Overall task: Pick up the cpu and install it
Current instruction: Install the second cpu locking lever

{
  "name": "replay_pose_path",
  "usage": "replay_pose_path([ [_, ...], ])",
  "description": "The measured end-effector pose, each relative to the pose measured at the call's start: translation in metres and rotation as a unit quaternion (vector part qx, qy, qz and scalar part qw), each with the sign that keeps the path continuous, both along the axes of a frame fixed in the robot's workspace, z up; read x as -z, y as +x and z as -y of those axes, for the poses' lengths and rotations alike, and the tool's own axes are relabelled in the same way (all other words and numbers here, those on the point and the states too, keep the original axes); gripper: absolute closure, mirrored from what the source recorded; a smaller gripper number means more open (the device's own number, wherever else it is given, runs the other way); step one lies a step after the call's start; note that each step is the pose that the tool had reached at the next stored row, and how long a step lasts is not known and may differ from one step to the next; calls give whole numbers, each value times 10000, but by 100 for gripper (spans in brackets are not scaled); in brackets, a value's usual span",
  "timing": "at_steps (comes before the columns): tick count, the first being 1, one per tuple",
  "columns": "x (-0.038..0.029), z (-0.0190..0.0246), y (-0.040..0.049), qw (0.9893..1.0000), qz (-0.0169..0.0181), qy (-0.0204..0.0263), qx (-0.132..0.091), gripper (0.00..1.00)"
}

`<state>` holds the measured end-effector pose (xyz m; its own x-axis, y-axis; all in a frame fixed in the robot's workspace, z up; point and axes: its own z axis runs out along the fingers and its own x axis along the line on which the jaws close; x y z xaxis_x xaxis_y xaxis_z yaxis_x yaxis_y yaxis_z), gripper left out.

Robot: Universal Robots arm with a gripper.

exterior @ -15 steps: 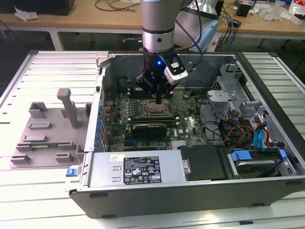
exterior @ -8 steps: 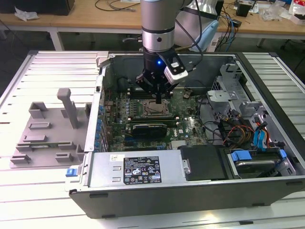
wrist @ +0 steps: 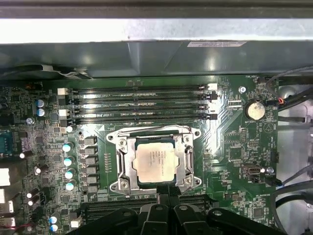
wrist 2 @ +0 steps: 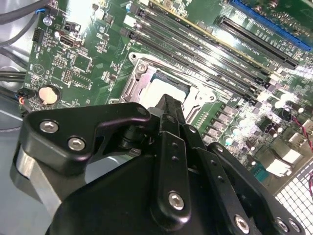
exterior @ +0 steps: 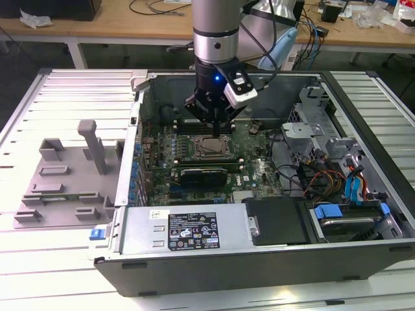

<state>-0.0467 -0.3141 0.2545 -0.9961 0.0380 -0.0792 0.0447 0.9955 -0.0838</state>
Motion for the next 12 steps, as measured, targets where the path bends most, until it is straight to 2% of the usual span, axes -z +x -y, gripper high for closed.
replay_pose_path([
  [12,-14,8,-1,10000,-2,-4,1,89],
])
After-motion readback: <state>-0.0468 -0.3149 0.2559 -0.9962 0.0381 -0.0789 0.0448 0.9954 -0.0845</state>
